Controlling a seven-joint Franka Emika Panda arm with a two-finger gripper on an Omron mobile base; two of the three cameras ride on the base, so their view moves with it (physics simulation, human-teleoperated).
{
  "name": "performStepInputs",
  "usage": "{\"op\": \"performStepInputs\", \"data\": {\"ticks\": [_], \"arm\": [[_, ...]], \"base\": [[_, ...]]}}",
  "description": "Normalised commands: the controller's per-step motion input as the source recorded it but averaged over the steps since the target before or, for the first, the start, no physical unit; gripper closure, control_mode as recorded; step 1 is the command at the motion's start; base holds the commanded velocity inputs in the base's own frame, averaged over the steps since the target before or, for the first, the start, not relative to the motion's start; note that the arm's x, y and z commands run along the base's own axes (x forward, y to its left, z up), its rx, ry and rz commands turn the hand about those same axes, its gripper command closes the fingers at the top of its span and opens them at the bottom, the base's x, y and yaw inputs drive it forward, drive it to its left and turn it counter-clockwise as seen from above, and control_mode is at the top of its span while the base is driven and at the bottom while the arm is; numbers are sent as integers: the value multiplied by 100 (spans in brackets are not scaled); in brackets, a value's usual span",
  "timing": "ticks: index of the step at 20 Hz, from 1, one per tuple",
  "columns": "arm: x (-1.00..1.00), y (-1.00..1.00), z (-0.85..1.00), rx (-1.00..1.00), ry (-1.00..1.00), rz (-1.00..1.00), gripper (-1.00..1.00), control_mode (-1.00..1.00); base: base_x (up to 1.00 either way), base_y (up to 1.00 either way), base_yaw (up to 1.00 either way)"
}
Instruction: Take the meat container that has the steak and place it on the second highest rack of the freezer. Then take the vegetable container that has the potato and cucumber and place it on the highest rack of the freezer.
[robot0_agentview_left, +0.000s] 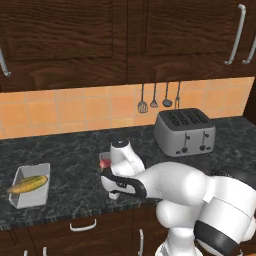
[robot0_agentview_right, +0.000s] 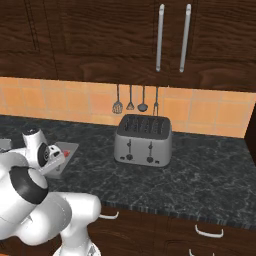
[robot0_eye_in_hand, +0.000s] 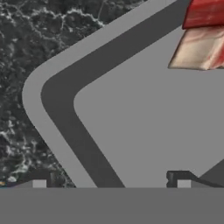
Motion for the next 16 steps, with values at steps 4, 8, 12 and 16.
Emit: {"op": "performStepInputs", "data": {"ticks": [4,8,12,16], "arm": [[2,0,-18,0,0,0,-100,-100],[0,0,0,0,0,0,100,-100],[0,0,0,0,0,0,100,-100],[0,9,0,-2,-2,0,100,-100]], "base": [[0,0,0],[0,0,0],[0,0,0],[0,0,0]]}}
